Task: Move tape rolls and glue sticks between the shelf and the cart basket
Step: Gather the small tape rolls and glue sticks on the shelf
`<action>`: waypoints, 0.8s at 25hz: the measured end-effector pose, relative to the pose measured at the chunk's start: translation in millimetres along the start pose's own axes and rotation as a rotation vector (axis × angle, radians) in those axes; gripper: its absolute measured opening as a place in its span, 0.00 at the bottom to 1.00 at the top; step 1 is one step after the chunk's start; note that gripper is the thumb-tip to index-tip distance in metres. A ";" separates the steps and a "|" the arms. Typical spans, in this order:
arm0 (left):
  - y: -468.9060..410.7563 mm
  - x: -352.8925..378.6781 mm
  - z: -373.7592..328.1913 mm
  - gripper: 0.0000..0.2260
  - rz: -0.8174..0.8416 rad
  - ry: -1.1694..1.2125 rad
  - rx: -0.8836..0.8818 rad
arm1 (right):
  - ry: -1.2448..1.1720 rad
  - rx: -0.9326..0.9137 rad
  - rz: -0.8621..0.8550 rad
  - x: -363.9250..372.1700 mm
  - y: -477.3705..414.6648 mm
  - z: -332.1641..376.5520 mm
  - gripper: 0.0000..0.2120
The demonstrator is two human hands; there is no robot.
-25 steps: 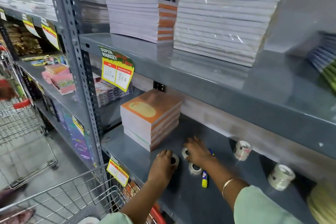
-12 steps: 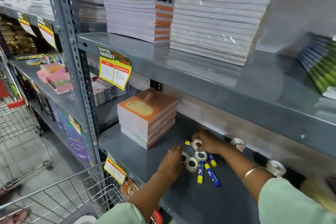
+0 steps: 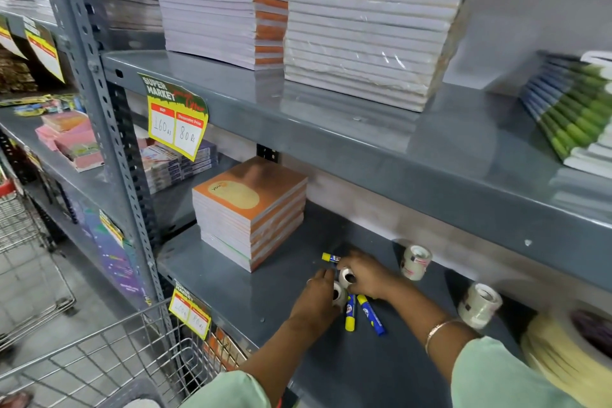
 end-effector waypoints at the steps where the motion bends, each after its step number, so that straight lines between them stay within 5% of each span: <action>1: -0.7 0.7 -0.8 0.25 0.003 0.008 0.002 | 0.001 -0.001 0.003 -0.2 -0.8 -0.2 0.19; 20: 10.8 -47.0 54.9 0.24 0.020 -0.158 -0.097 | 0.008 -0.031 0.071 16.6 -9.5 43.5 0.25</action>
Point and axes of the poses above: each hand's wrist, its own y-axis away from the middle knuckle, its own x-axis out of the palm, z = x × y, the point moved 6 cm from there along -y, towards the middle knuckle
